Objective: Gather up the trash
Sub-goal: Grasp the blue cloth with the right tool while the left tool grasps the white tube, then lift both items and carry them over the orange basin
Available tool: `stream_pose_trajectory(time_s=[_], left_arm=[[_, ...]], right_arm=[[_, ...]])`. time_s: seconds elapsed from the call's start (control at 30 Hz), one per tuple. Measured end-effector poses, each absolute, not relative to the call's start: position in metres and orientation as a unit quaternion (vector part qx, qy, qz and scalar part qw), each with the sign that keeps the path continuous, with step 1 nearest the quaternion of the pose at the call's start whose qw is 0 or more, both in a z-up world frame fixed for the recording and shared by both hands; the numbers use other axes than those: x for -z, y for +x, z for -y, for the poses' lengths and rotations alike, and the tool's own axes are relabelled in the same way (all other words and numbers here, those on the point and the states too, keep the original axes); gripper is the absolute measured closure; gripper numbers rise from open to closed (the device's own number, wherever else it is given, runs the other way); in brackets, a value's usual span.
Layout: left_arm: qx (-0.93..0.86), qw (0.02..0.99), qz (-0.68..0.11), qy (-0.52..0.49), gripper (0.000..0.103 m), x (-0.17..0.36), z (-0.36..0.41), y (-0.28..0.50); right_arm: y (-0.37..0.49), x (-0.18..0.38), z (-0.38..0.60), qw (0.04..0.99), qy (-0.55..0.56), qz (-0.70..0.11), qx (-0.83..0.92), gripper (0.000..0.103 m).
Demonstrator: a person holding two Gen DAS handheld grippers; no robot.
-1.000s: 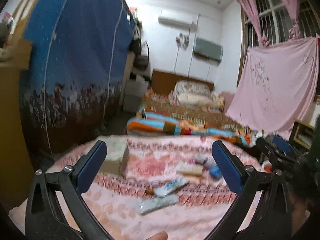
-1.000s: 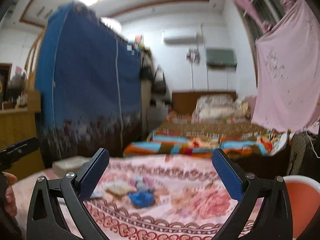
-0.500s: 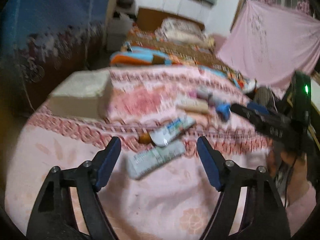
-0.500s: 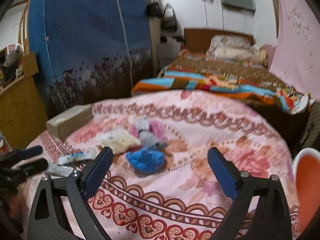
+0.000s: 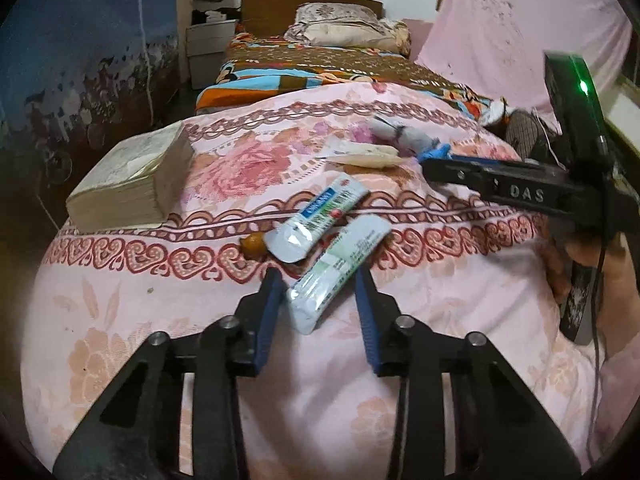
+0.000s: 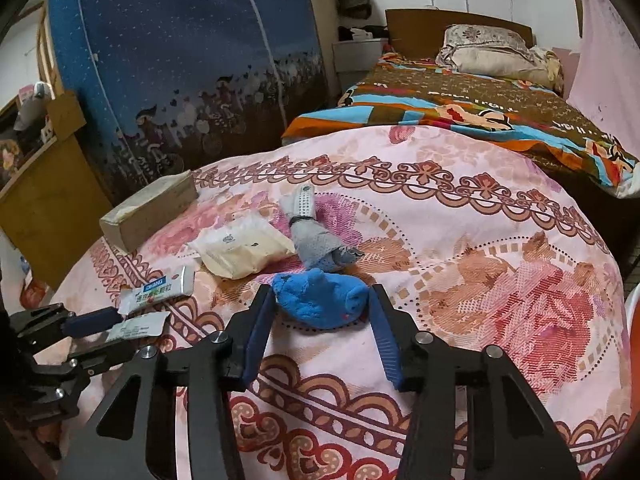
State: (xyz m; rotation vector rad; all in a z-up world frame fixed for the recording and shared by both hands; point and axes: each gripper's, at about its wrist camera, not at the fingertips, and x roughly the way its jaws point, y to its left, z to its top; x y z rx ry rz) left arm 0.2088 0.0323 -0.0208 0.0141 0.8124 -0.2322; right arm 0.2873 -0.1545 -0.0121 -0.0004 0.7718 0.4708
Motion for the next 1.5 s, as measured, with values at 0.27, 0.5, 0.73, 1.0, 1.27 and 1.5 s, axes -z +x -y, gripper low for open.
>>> stream_pose_trajectory(time_s=[0.27, 0.5, 0.73, 1.0, 1.27, 1.5], left_arm=[[0.110, 0.912, -0.393, 0.049, 0.088, 0.018, -0.013, 0.203], [0.112, 0.913, -0.392, 0.018, 0.089, 0.012, -0.013, 0.198], [0.121, 0.923, -0.364, -0.004, 0.090, -0.001, -0.002, 0.193], [0.126, 0.941, -0.313, -0.038, 0.090, -0.023, 0.016, 0.189], [0.129, 0.957, -0.254, -0.056, 0.090, -0.046, 0.036, 0.187], [0.136, 0.968, -0.205, -0.058, 0.090, -0.069, 0.055, 0.187]], right_arm=[[0.282, 0.009, 0.160, 0.902, 0.012, -0.363, -0.234, 0.058], [0.267, -0.001, 0.169, 0.909, 0.025, -0.342, -0.236, 0.058], [0.237, -0.020, 0.189, 0.932, 0.042, -0.275, -0.231, 0.058], [0.215, -0.036, 0.222, 0.948, 0.089, -0.208, -0.224, 0.058], [0.193, -0.054, 0.245, 0.966, 0.079, -0.143, -0.200, 0.058], [0.176, -0.068, 0.266, 0.981, 0.073, -0.076, -0.165, 0.058]])
